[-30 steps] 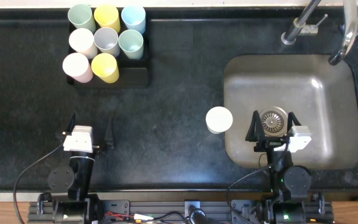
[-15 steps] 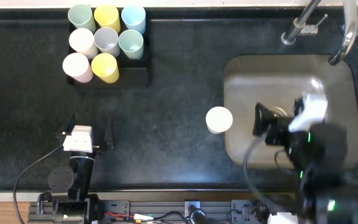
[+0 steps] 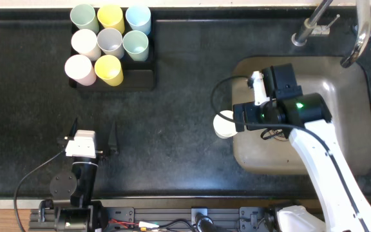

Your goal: Store Cups

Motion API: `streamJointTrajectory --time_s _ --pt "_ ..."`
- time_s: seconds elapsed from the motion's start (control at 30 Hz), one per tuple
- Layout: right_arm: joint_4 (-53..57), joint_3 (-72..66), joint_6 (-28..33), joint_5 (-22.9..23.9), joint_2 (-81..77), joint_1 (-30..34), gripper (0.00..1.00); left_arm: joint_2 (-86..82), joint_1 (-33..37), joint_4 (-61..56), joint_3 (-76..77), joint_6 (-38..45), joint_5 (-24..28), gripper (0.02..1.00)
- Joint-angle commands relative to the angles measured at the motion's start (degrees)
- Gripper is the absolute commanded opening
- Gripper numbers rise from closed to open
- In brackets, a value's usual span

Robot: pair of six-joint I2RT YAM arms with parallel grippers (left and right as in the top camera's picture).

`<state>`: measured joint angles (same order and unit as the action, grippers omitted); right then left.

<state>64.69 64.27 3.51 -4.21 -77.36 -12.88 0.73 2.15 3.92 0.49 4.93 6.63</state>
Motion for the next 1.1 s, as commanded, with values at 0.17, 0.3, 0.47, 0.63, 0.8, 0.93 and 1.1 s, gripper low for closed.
streamJointTrajectory --time_s 0.17,0.3,0.47,0.63,0.8,0.93,1.1 --pt "1.88 1.38 4.50 -0.26 -3.91 -0.26 0.996 -0.61 0.35 0.33 -0.02 1.25 -0.28 0.998" --pt "2.47 1.38 6.75 -0.46 -5.95 -0.26 0.998 -0.61 0.35 0.33 -0.02 1.25 -0.28 0.998" --pt "2.62 1.38 7.30 -0.46 -8.81 -0.26 0.998 -0.61 0.35 0.33 -0.02 1.25 -0.28 0.998" --pt "0.48 1.38 8.37 -0.46 -10.84 -0.26 0.998 -0.61 0.37 0.33 -0.02 1.25 -0.28 0.998" --pt "-1.68 1.57 8.37 -0.46 -11.69 -0.26 0.936 -0.61 0.35 0.33 -0.02 1.25 -0.28 0.998" --pt "-1.64 1.57 8.52 -0.57 -12.61 -0.28 0.152 -0.61 0.35 0.31 -0.02 1.25 -0.28 0.998" --pt "-1.62 1.60 8.55 -2.23 -12.96 -0.72 0.042 -0.61 0.35 0.33 -0.02 1.25 -0.28 0.998"
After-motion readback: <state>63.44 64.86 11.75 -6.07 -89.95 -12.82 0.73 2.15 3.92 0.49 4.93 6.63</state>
